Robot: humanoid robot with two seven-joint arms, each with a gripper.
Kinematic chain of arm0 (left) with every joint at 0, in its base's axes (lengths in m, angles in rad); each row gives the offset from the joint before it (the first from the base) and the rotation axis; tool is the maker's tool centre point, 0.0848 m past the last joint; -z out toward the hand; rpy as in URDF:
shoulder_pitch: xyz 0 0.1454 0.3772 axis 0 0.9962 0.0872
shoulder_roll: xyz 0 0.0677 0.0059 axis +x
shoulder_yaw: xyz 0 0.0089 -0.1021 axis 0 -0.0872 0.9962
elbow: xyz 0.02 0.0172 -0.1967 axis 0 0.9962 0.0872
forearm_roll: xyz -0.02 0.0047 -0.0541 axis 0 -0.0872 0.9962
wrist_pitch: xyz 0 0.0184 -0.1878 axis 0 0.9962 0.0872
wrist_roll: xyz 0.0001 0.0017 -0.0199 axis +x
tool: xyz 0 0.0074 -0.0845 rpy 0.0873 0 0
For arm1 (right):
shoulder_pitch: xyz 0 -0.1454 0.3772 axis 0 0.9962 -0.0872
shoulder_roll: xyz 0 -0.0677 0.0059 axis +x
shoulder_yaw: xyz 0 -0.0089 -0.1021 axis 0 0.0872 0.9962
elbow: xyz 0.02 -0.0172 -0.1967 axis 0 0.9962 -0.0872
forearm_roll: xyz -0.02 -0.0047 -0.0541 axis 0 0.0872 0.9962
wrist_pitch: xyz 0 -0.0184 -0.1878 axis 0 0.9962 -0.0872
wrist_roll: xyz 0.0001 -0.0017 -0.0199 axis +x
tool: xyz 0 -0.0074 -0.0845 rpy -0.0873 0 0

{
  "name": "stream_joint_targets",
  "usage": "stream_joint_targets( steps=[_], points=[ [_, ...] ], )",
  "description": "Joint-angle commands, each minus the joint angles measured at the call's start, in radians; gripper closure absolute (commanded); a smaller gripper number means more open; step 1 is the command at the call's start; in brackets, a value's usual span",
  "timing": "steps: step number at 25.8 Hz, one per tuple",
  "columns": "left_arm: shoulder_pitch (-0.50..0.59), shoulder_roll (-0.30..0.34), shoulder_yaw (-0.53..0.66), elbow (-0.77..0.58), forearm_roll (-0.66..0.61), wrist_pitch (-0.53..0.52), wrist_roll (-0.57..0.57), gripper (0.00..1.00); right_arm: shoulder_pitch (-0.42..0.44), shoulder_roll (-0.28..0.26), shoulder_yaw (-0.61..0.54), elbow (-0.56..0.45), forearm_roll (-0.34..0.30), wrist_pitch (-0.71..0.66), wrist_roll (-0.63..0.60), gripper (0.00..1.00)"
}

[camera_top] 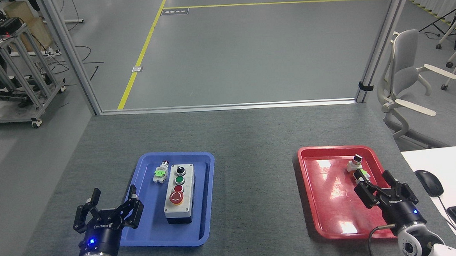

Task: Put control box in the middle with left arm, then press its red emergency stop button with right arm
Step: 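Move the left gripper forward to the gray control box on the blue tray, then close the left gripper around the near end of the control box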

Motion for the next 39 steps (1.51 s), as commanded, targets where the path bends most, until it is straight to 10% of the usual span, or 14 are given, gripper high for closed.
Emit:
stream_joint_targets(
  steps=[1,24,39],
  points=[
    [0.005,0.002,0.000,-0.001,0.000,-0.003,0.000,0.01,0.002,0.003,0.001,0.000,0.000,0.001,0.003,0.01],
    [0.005,-0.017,-0.019,0.011,-0.015,0.032,0.000,0.01,0.007,0.002,0.002,-0.006,0.000,0.001,0.003,0.01],
    [0.002,-0.050,-0.269,0.063,-0.020,0.187,0.026,0.02,0.007,0.000,0.004,-0.006,0.000,-0.001,0.003,0.01]
  ],
)
